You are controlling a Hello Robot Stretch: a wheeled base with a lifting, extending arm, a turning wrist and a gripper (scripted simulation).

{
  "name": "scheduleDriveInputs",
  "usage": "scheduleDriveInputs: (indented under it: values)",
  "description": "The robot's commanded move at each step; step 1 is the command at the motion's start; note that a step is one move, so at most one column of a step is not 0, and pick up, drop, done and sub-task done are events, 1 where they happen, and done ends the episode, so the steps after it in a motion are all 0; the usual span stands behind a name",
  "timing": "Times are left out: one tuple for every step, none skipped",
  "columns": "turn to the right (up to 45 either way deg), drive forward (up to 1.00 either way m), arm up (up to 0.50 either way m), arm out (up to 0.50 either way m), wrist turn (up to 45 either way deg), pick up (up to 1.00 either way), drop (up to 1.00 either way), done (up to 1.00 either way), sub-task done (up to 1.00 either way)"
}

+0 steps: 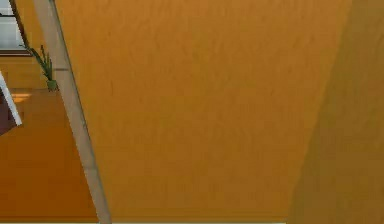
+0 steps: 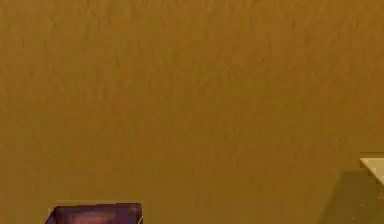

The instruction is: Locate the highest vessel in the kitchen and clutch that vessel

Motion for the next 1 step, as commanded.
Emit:
scheduleDriveInputs:
  values:
    - [-24.0, 0.00, 0.00, 0.00, 0.0, 0.00, 0.00, 0.00, 0.00]
